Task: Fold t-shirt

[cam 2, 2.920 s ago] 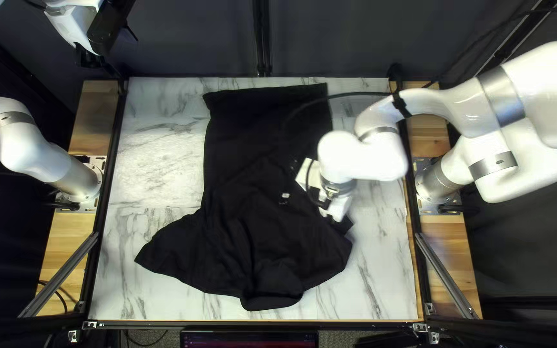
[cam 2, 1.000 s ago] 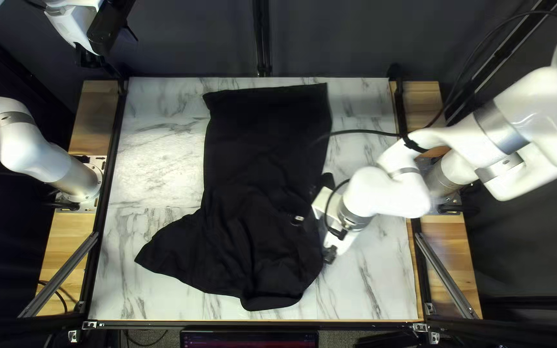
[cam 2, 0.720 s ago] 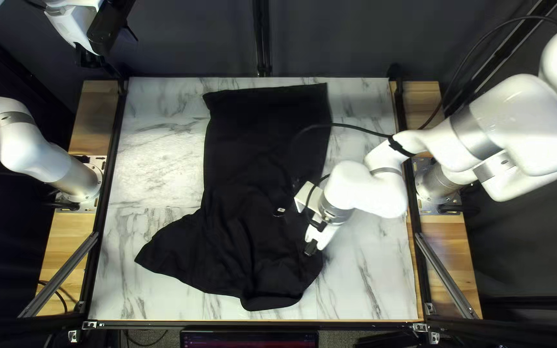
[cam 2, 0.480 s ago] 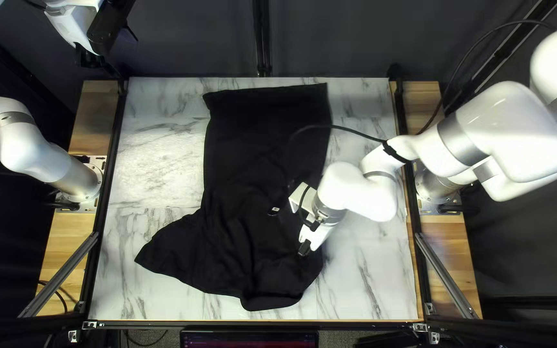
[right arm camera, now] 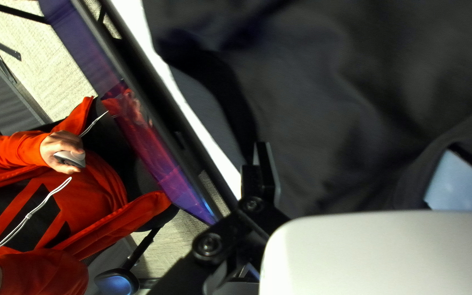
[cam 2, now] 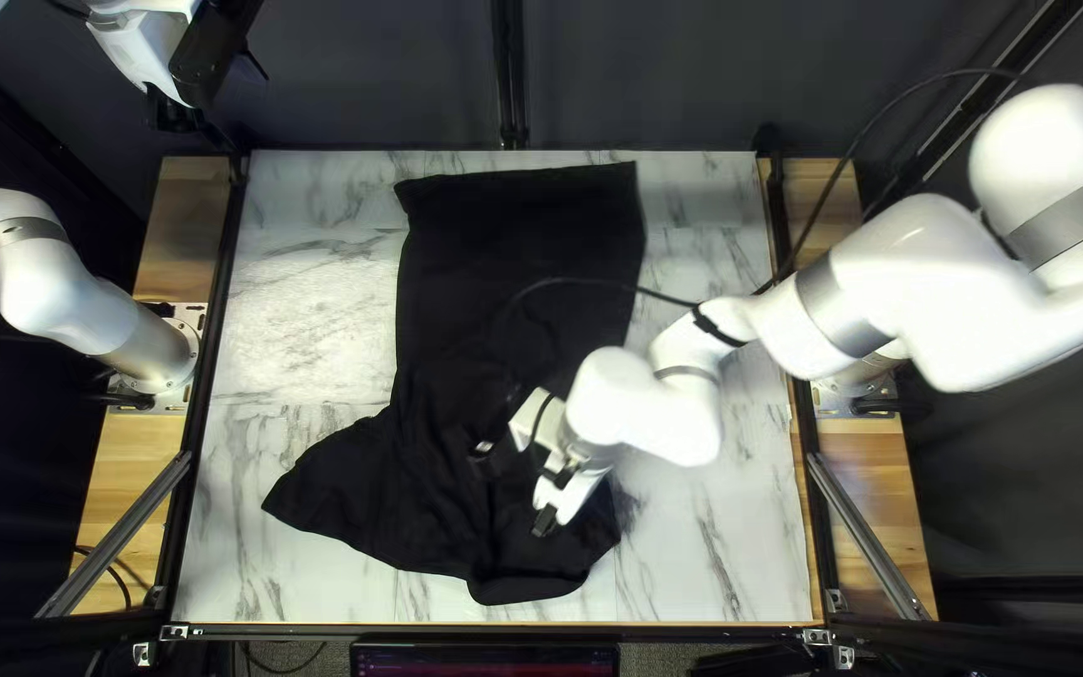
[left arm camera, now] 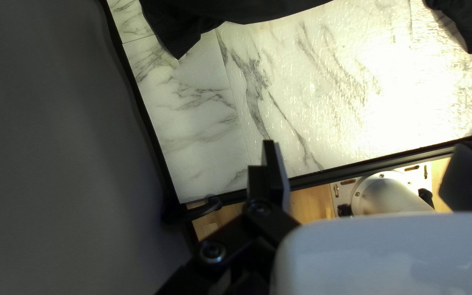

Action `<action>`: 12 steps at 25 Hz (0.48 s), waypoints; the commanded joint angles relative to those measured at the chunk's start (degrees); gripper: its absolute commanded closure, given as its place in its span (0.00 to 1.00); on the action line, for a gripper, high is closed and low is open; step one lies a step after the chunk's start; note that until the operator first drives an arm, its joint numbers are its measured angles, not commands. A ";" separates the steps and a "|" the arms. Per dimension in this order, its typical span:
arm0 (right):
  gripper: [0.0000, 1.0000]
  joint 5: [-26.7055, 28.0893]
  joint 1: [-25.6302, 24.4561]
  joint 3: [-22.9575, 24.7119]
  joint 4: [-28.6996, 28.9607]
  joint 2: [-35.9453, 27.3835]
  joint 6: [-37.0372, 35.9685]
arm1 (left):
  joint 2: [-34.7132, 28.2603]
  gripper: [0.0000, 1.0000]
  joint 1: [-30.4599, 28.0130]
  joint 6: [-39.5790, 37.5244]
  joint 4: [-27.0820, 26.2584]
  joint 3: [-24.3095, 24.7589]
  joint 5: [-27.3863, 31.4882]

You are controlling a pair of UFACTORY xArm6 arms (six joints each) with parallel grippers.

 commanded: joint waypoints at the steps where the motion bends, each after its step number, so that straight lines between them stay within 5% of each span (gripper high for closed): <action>1: 0.00 0.44 0.86 4.59 -4.55 -5.60 5.09 | 0.00 0.00 0.00 0.00 0.00 0.00 0.00; 8: 0.00 2.81 1.02 15.37 -16.18 -16.04 17.62 | 0.00 0.00 0.00 0.00 0.00 0.00 0.00; 12: 0.00 3.18 -1.59 22.20 -17.08 -22.48 12.90 | 0.00 0.00 0.00 0.00 0.00 0.00 0.00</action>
